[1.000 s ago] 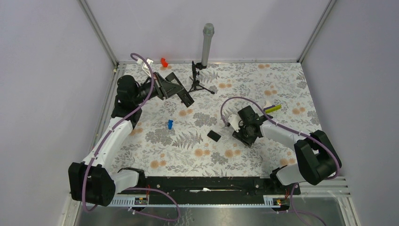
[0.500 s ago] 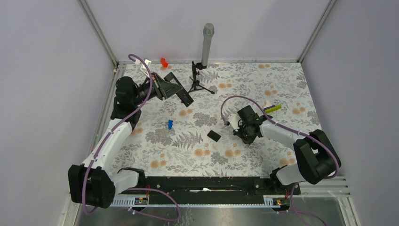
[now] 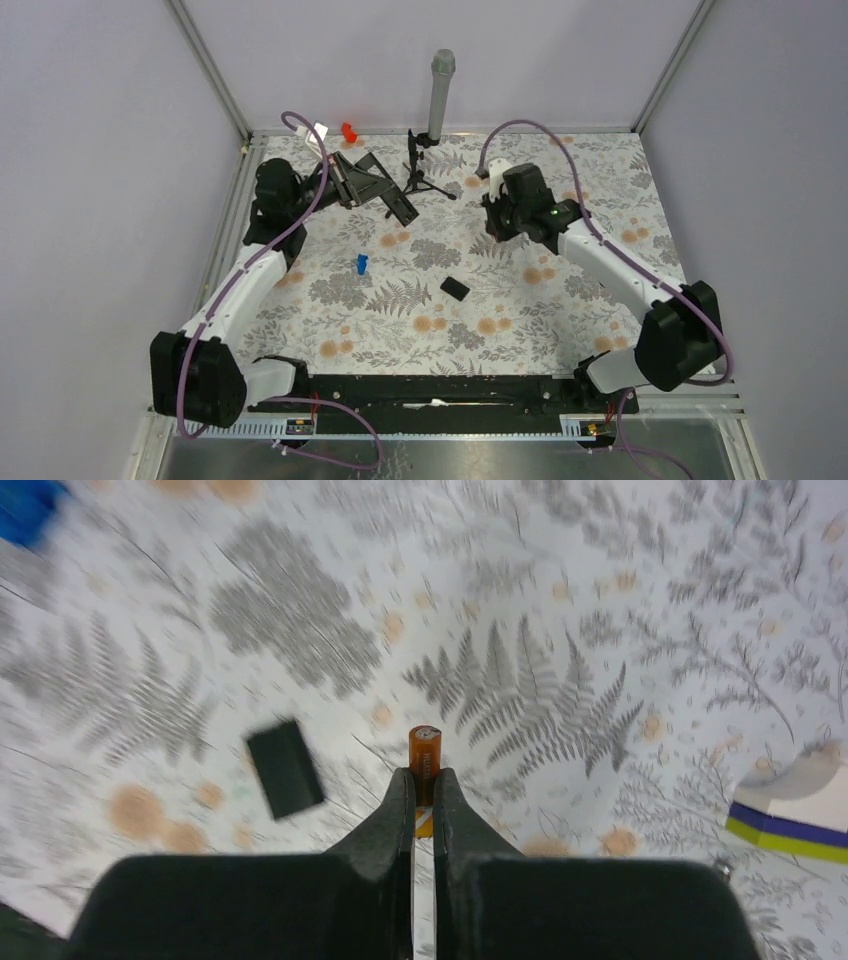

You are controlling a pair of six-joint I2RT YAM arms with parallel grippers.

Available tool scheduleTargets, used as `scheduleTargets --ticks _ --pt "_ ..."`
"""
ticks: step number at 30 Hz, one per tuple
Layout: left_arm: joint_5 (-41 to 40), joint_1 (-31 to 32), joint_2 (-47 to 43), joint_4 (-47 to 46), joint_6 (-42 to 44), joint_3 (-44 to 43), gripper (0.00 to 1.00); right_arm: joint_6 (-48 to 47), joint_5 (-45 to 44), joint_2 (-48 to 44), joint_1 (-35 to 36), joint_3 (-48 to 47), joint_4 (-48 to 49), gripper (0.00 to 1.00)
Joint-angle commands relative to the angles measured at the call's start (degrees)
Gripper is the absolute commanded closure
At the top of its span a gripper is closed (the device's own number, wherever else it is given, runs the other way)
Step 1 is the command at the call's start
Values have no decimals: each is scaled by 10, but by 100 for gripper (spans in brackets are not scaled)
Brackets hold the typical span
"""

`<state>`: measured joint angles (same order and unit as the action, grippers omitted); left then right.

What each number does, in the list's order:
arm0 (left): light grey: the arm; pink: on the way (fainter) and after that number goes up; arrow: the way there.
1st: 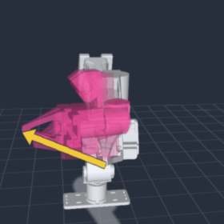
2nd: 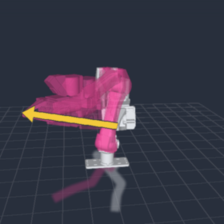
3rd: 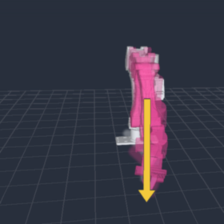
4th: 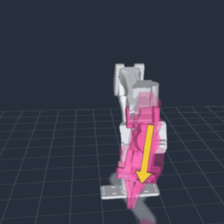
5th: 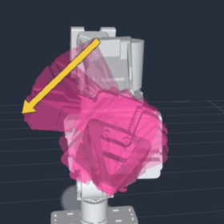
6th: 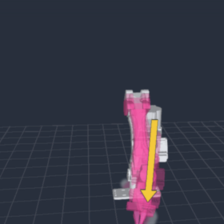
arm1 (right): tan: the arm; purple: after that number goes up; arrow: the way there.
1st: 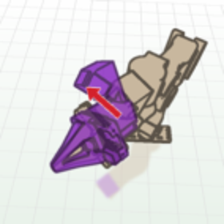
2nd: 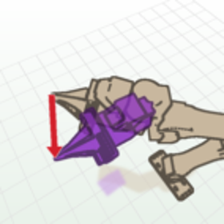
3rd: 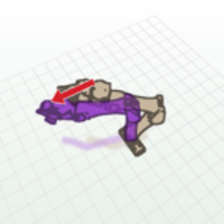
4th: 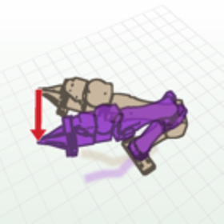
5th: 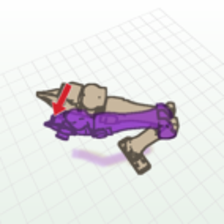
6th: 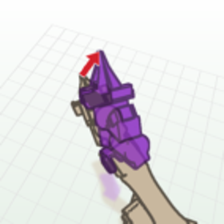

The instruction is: Load the batteries into the remote control

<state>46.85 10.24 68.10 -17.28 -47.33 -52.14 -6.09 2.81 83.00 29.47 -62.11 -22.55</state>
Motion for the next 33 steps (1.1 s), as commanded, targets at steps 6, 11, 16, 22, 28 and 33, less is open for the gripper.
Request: scheduleTargets --ticks 6,11,16,22,28,33 --pt "17 48 66 -104 -188 -95 100 215 152 -122 3 -101 129 100" --pt "21 66 100 -112 -217 -130 100 272 212 -113 7 -166 167 100" --pt "15 75 110 -157 -247 -116 100 251 232 -83 31 -216 172 100" --pt "5 81 118 -206 -302 -108 100 197 262 -56 53 -257 127 100" --pt "7 83 124 -179 -305 -118 100 154 250 -41 66 -268 101 100" --pt "3 83 128 -181 -314 -113 100 111 232 -38 68 -266 90 100"
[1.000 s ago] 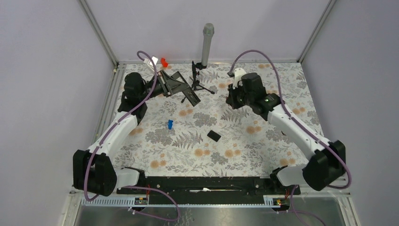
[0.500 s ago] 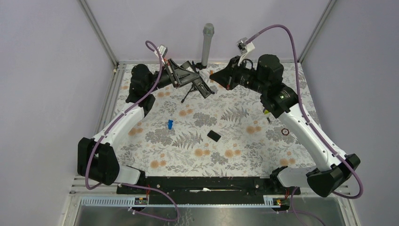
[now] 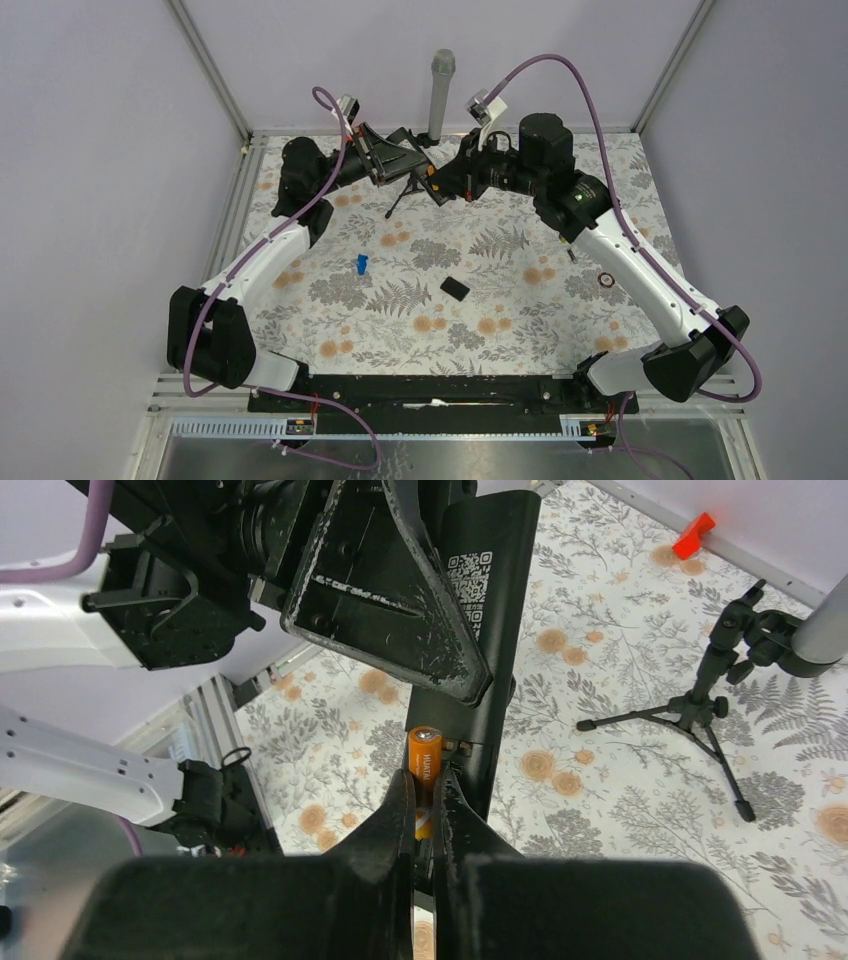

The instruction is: Load the batteries into the remote control

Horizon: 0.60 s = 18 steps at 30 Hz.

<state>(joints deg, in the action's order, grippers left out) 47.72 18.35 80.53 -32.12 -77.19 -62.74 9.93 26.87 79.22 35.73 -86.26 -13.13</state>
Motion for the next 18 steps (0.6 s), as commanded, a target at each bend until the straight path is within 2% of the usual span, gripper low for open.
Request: scheduleTargets --ticks 1,14,18 --pt "-5 2 5 -35 -18 -8 100 -55 -7 0 5 -24 -5 100" --pt "3 2 15 -48 -21 -28 100 -97 16 12 5 -32 -58 100" --pt "3 2 15 -47 -21 -27 100 -96 9 24 6 -53 -81 92"
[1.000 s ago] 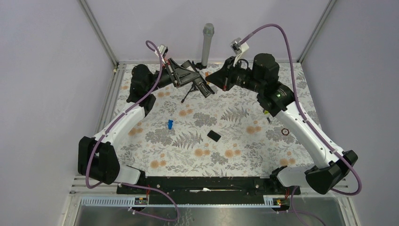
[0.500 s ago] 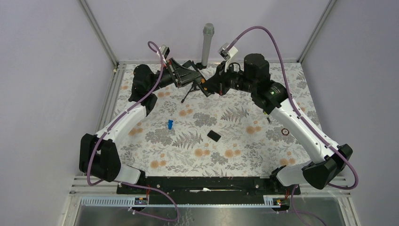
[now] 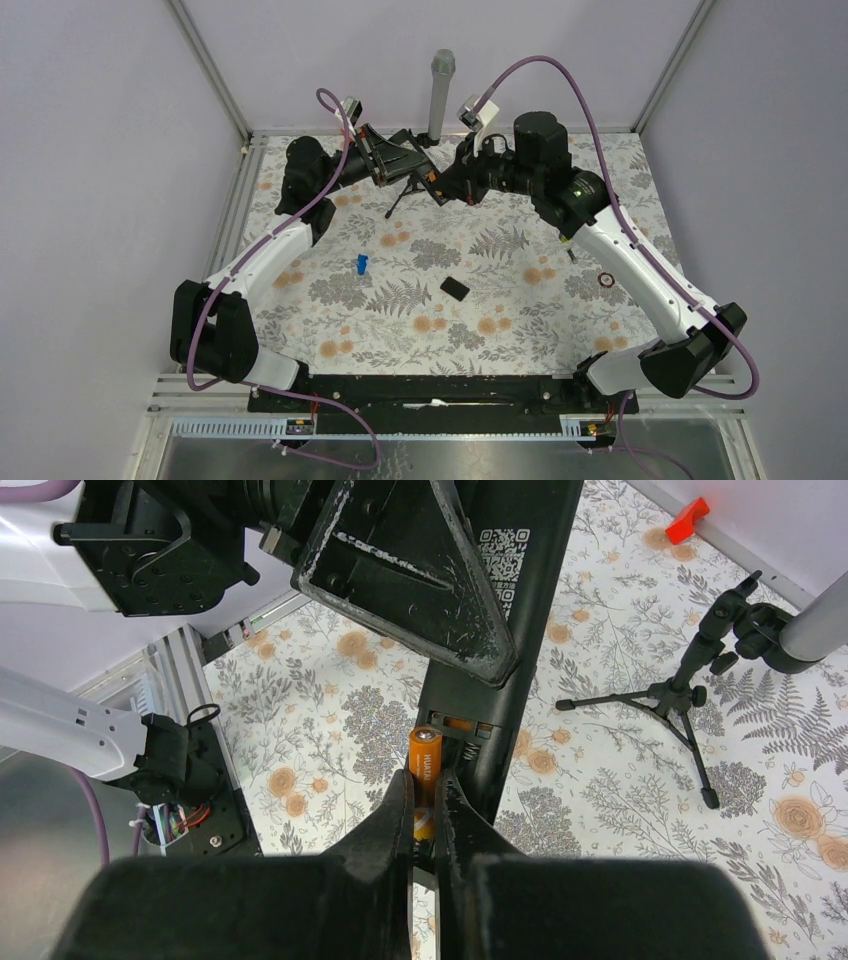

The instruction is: Load the batteries into the remote control

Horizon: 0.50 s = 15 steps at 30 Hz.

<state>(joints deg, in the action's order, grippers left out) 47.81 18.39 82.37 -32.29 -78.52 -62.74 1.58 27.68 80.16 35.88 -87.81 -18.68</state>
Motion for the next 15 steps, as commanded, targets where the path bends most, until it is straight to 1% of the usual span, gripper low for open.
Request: scheduleTargets --ticks 1,9,15 --pt "2 2 -4 -46 -8 -26 100 -13 -2 17 4 -42 -30 90" --pt "2 2 -9 -44 -4 -19 100 -3 -18 20 4 -48 -20 75" --pt "-1 2 -16 -36 3 -15 100 0 -16 16 4 -48 -19 74"
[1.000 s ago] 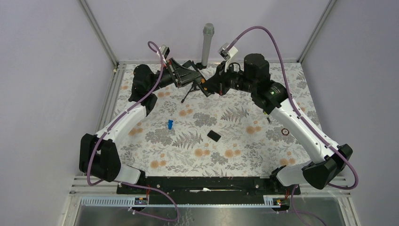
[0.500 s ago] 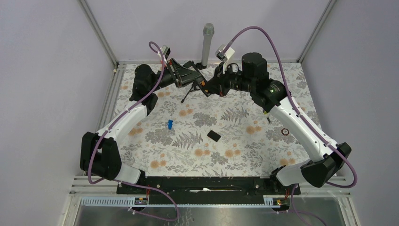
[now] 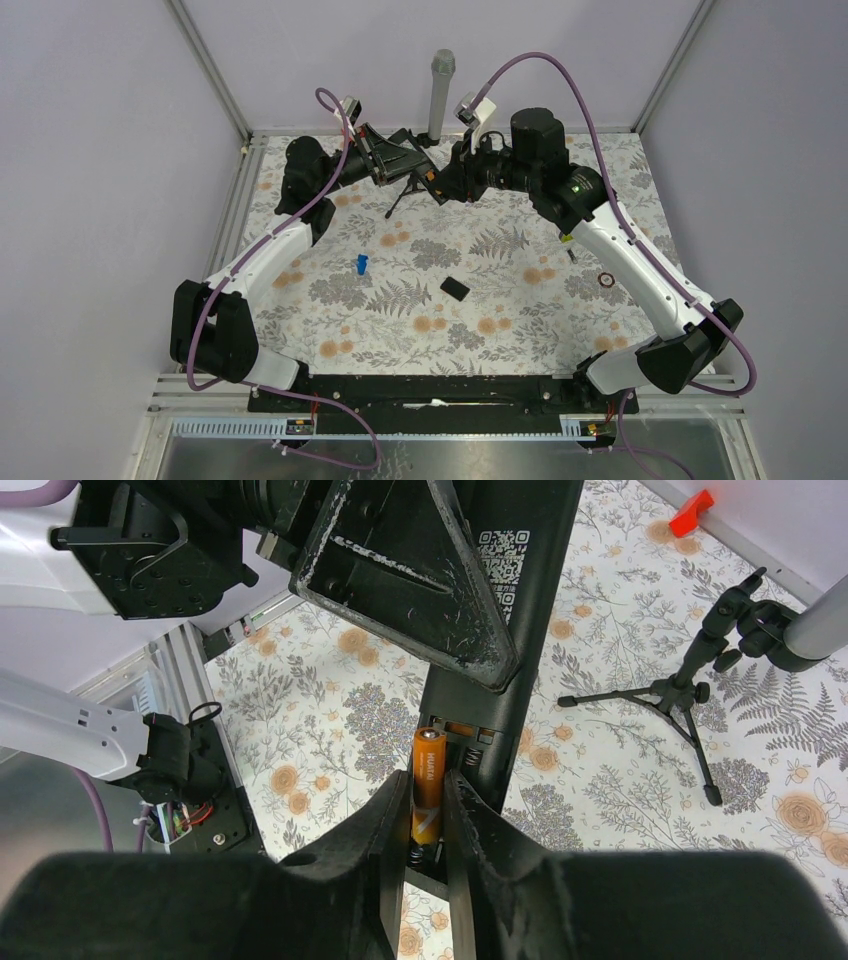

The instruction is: Load the batteries into the remote control

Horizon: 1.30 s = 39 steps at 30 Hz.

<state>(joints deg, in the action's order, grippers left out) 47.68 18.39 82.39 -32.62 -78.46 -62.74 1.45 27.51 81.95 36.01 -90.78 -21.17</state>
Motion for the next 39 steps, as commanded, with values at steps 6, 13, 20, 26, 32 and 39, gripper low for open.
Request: scheduleTargets --ticks 6,13,20,26,32,39 --pt "-4 2 -23 -23 11 -11 100 -6 3 -10 3 -9 6 67" --pt "-9 2 -27 -6 26 -8 100 12 -3 -23 2 -14 17 64" --pt "-17 2 -27 3 41 -13 100 93 -49 -64 3 -13 63 35" --pt "-36 1 -28 -1 53 -18 100 193 -116 -75 2 -17 65 10" --pt "-69 2 -39 -22 61 -15 100 329 -244 -11 1 -106 -94 12" --pt "-92 1 -42 -61 50 -8 100 448 -165 -20 0 -39 -15 3"
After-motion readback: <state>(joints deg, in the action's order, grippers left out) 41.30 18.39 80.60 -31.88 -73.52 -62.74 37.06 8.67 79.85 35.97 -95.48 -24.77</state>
